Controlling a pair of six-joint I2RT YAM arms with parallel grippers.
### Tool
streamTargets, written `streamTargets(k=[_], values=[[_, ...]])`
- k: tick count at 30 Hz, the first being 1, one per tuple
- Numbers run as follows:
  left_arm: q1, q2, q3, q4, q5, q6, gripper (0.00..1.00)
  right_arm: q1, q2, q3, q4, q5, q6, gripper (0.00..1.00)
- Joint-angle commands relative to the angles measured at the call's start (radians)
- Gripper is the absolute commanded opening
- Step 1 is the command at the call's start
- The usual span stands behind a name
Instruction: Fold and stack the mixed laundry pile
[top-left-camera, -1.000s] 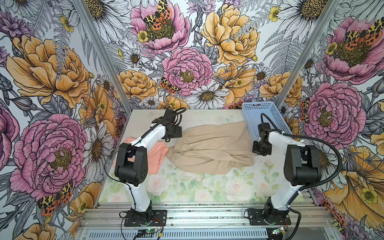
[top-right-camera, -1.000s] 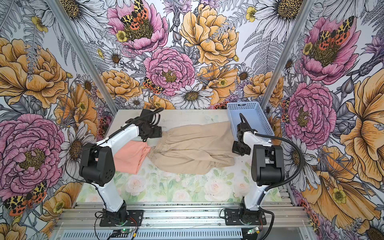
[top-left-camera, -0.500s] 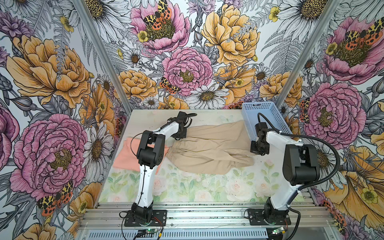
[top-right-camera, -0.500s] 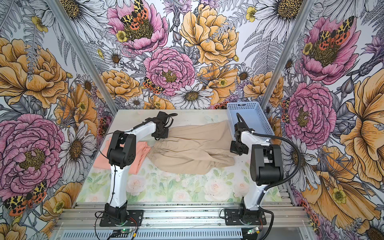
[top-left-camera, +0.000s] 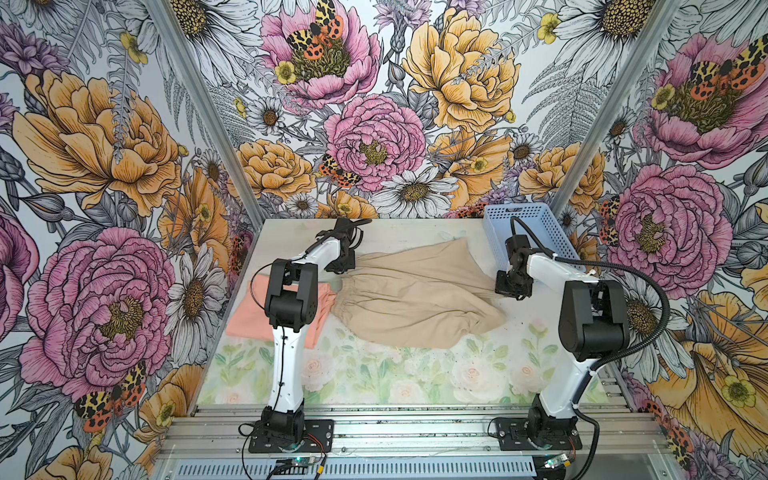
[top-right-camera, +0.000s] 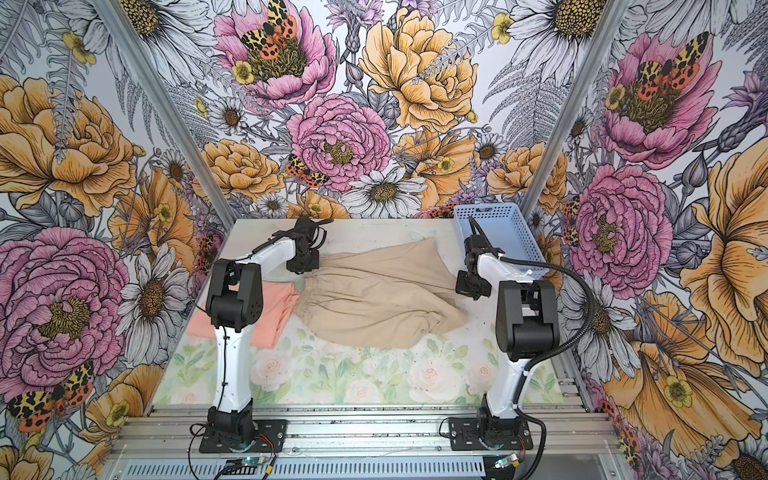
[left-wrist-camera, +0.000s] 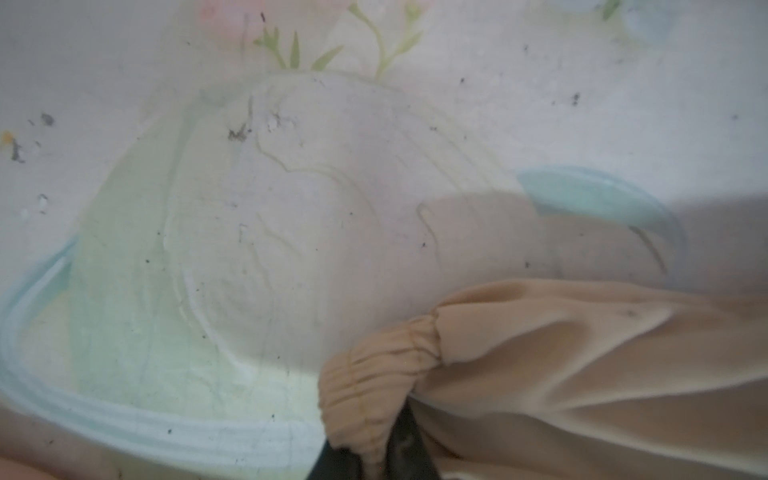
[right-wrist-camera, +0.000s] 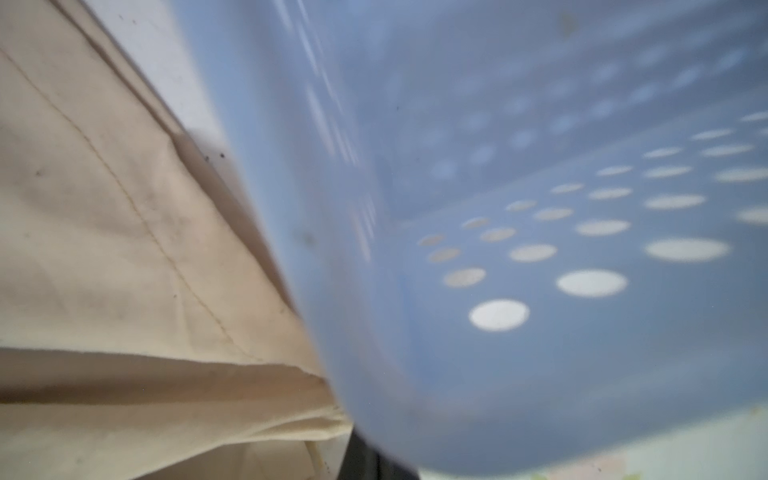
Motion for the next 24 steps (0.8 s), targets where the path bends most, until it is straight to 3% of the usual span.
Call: streamTargets(k=[1,2,4,6,8,11,16,20,24], values=[[0.021,0.023,0.016,-0.007,0.007,-0.003,0.44,-0.006,0.020,0.040,-0.006,0.022,-0.007,0.00],[0.021,0.013,0.010,-0.006,0.007,-0.008,0.54,-0.006,0.012,0.041,-0.009,0.020,-0.007,0.00],[0.023,-0.030,-0.027,-0.006,0.007,-0.021,0.70,-0.005,-0.028,0.032,-0.018,0.020,-0.004,0.17],[0.023,-0.092,-0.081,-0.004,-0.002,-0.031,0.80,-0.004,-0.091,0.005,-0.028,0.014,0.001,0.30],[0.021,-0.177,-0.146,0.002,-0.013,-0.034,0.86,0.004,-0.174,-0.032,-0.052,0.007,0.007,0.36],[0.015,-0.297,-0.245,0.004,-0.026,-0.040,0.89,0.020,-0.295,-0.103,-0.091,-0.007,0.024,0.40],[-0.009,-0.506,-0.450,0.001,0.007,-0.089,0.88,0.154,-0.464,-0.263,-0.092,-0.173,0.143,0.43],[-0.041,-0.604,-0.589,-0.007,0.007,-0.139,0.87,0.327,-0.475,-0.366,0.012,-0.232,0.262,0.48],[-0.065,-0.672,-0.680,-0.005,0.007,-0.187,0.87,0.434,-0.371,-0.392,0.094,-0.222,0.292,0.52]])
